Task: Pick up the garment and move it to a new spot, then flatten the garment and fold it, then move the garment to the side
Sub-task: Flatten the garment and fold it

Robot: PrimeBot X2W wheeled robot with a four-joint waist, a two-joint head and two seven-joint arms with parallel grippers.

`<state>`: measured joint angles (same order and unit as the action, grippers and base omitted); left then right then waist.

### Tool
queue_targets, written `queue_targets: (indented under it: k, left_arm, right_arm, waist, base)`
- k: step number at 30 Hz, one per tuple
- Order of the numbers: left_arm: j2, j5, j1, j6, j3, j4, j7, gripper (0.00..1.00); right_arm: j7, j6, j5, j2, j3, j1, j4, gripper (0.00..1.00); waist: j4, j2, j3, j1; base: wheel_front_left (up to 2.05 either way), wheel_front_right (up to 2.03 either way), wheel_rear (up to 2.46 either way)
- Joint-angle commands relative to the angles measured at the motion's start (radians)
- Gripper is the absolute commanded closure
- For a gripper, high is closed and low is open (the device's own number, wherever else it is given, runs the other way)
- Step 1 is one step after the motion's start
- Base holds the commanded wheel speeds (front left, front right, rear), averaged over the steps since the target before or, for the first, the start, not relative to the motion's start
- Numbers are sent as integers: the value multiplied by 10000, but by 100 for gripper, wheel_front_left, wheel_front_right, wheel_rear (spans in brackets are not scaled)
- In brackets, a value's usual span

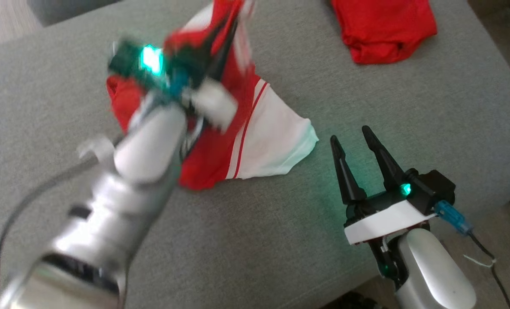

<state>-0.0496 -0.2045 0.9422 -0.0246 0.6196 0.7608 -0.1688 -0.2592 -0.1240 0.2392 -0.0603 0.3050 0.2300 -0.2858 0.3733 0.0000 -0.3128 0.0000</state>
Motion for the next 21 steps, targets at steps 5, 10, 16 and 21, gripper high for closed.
queue_targets:
  k: [5, 10, 16, 21]
  left_arm:
    - [-14, -1417, 2252, -396, -586, -2144, -208, 100]
    - [-21, -2892, 3192, -50, -1332, -3823, -24, 100]
    - [-1101, -4208, 740, 453, -2637, -4501, 531, 100]
    - [-1880, -4972, -2512, 274, -3047, -3401, 392, 23]
  right_arm:
    - [-26, -67, 59, 99, 88, -228, 315, 0]
    - [-26, -67, -88, 99, -113, -306, 354, 0]
    - [-26, -67, -263, 100, -247, -390, 344, 0]
    - [-26, -67, -421, 100, -293, -325, 305, 0]
  waist:
    - [-15, 0, 431, 0]
    - [-490, 0, 571, 0]
    - [-1181, 0, 643, 0]
    - [-1619, 0, 446, 0]
  base:
    - [0, 0, 0]
    - [0, 0, 0]
    - [0, 0, 0]
    - [0, 0, 0]
